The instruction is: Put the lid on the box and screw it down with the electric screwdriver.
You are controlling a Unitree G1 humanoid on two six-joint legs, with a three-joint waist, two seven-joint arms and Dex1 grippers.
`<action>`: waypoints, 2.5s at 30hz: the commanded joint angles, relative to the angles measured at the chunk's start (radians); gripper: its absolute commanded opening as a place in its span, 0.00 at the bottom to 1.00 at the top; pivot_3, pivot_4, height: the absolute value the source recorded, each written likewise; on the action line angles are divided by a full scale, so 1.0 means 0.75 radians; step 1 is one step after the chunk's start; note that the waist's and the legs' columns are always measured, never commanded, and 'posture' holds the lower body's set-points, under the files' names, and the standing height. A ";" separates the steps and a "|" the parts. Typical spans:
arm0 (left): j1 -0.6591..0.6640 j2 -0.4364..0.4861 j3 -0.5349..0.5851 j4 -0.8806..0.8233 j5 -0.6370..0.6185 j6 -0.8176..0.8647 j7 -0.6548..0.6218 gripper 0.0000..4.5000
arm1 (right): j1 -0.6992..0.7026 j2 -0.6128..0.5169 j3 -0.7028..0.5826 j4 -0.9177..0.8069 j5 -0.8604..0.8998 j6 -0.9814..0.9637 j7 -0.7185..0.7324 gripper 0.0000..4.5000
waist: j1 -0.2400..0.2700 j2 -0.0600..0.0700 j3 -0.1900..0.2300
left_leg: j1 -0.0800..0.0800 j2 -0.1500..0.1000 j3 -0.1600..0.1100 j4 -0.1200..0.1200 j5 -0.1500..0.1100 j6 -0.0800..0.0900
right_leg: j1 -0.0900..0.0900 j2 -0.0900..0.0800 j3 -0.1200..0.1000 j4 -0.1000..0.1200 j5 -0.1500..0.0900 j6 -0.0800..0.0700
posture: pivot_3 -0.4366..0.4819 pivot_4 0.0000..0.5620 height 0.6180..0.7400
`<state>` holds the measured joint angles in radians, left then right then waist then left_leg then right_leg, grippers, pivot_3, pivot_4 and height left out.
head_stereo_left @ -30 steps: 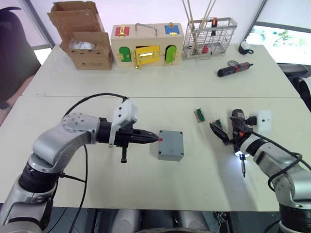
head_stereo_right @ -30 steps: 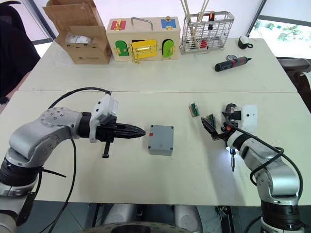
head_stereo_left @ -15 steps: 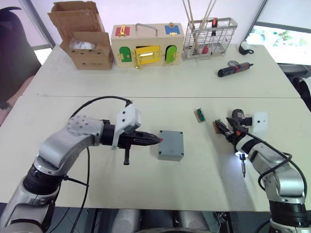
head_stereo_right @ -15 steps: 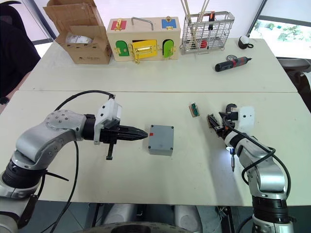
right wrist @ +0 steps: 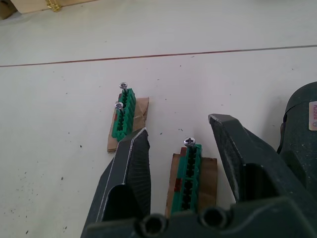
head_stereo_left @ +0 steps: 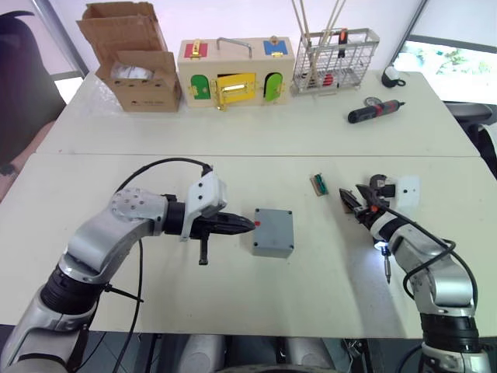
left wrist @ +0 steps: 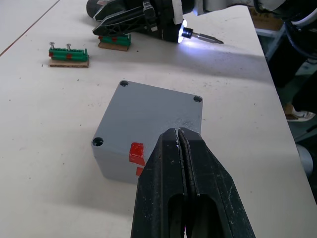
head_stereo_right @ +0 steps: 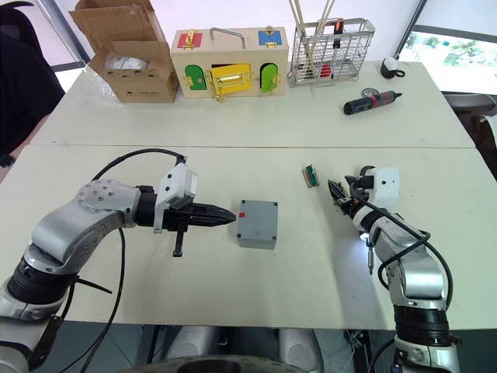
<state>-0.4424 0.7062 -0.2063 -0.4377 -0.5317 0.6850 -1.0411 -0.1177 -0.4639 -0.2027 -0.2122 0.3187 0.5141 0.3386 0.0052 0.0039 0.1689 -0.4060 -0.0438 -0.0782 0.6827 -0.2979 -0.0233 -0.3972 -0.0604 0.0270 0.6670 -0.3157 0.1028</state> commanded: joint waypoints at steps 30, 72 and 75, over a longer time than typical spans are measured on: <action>-0.015 -0.064 -0.026 0.006 0.045 -0.055 0.017 0.00 | -0.129 -0.126 -0.020 -0.202 -0.034 0.263 -0.002 0.81 | 0.001 0.000 0.000 | 0.000 0.000 0.000 0.000 0.000 0.000 | 0.000 0.000 0.000 0.000 0.000 0.000 | 0.48 0.27 1.00; 0.016 -0.100 -0.045 0.032 0.112 -0.114 0.018 0.00 | -0.151 -0.087 0.033 -0.200 -0.046 0.532 -0.095 0.01 | 0.000 0.000 0.000 | 0.000 0.000 0.000 0.000 0.000 0.000 | 0.000 0.000 0.000 0.000 0.000 0.000 | 0.48 0.27 1.00; 0.019 -0.101 -0.046 0.031 0.112 -0.115 0.019 0.00 | -0.148 -0.087 0.031 -0.202 -0.048 0.535 -0.094 0.01 | 0.000 0.000 0.000 | 0.000 0.000 0.000 0.000 0.000 0.000 | 0.000 0.000 0.000 0.000 0.000 0.000 | 0.48 0.27 1.00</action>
<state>-0.4324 0.6293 -0.2493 -0.4029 -0.4454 0.6193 -1.0230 -0.2200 -0.5304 -0.1685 -0.3474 0.2885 0.9175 0.2713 0.0048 0.0039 0.1689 -0.4060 -0.0439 -0.0781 0.6827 -0.2980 -0.0232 -0.3975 -0.0604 0.0268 0.6672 -0.3157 0.1028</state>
